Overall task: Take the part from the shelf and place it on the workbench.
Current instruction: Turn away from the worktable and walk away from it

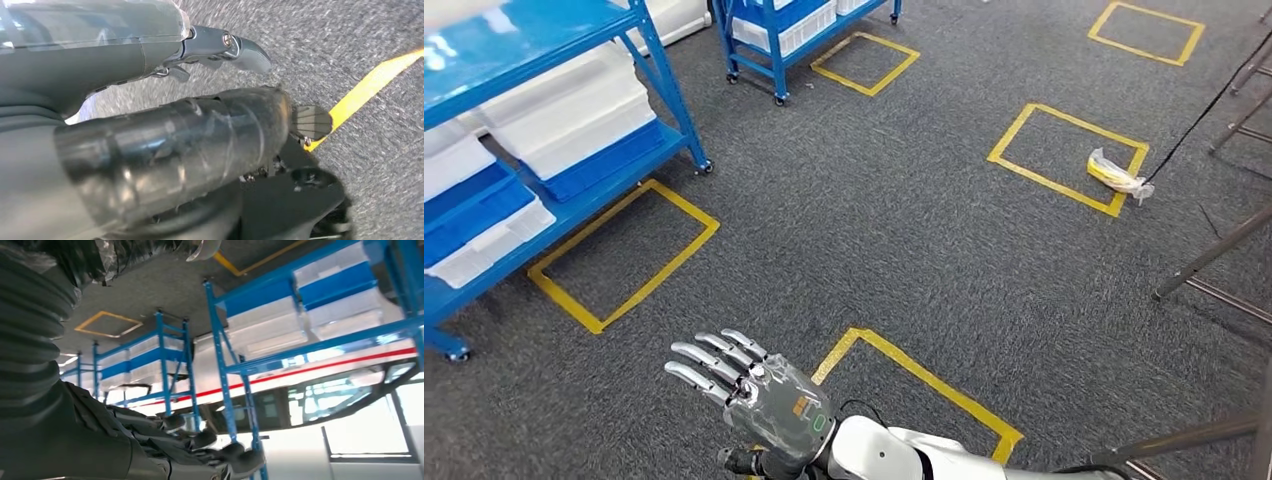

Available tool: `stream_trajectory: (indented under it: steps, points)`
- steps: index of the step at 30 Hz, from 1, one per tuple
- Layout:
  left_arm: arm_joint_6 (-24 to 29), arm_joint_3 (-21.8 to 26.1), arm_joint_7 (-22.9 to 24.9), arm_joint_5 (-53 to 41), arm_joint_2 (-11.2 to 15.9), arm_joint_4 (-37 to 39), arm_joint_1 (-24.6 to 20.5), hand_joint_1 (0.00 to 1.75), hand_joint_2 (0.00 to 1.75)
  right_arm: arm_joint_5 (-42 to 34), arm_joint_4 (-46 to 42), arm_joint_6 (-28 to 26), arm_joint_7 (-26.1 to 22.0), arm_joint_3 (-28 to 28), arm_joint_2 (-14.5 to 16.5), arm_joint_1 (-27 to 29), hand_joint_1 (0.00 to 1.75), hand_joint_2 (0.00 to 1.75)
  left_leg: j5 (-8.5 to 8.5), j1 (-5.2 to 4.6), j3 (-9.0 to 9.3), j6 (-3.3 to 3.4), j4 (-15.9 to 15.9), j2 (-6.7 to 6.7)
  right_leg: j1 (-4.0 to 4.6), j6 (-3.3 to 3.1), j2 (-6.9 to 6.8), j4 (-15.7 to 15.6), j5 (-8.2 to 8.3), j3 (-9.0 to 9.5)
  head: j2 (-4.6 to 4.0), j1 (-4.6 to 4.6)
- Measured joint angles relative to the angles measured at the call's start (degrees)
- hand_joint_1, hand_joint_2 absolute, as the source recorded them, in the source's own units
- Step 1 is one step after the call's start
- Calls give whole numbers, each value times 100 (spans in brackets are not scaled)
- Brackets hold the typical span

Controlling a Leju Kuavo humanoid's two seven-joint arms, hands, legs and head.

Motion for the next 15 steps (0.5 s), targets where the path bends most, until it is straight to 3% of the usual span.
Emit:
stream_trajectory:
  steps: [2, 3, 4, 5, 7, 9, 11, 13, 15]
  points:
    - [0, 1, -9, -1, 1, 0, -5, 0, 0, -6, 1, 1, 0, -1, -3, 10, 0, 175, -285, 9, -341, -29, 698, 174, 21, -15, -194, 3, -30, 3, 0, -4]
    - [0, 1, -13, -1, 2, 0, 0, 0, 0, -8, 1, 5, 0, -1, -4, 12, 0, 175, -302, 15, -411, -40, 851, 204, 26, -14, -285, 7, -49, 10, 0, -4]
    - [0, 1, -14, -1, 2, 0, 8, 0, 0, -8, 1, 10, 0, -1, -5, 12, 0, 175, -213, 20, -360, -46, 781, 229, 28, -4, -371, 11, -70, 24, 0, -4]
    - [1, 1, -15, -1, 3, 0, 15, 0, 0, -8, 0, 16, 0, -1, -5, 11, 0, 175, -40, 24, -193, -44, 493, 269, 29, 10, -448, 16, -93, 49, 0, -5]
    - [2, 1, -20, -1, 4, 0, 16, 0, 0, -8, -1, 20, 0, -4, -5, 7, 0, 175, 247, -8, 261, -2, -304, 509, 47, 60, -586, 21, -157, 115, 0, -5]
    - [2, 1, -28, -2, 4, 0, 6, 0, 0, -11, -1, 18, 0, -8, -5, 3, 0, 175, 280, -61, 485, 80, -700, 665, 75, 127, -693, 17, -213, 174, 0, -3]
    - [3, 1, -32, -4, 5, 0, 10, 0, 0, -14, -2, 18, 0, -9, -2, 1, 0, 175, 232, -69, 519, 169, -737, 549, 65, 196, -763, 75, -219, 231, 0, -2]
    - [7, 2, -32, -6, 8, 0, 20, 0, 0, -12, -13, 18, 0, -13, 1, -4, 0, 175, 189, -48, 637, 258, -781, 415, 19, 253, -627, 290, -278, 207, 0, 1]
    - [9, 3, -33, -7, 8, 0, 4, 0, 0, -9, -23, 17, 0, -19, -4, -2, 0, 175, 139, -38, 757, 328, -803, 282, -20, 287, -313, 850, -501, -123, 0, 8]
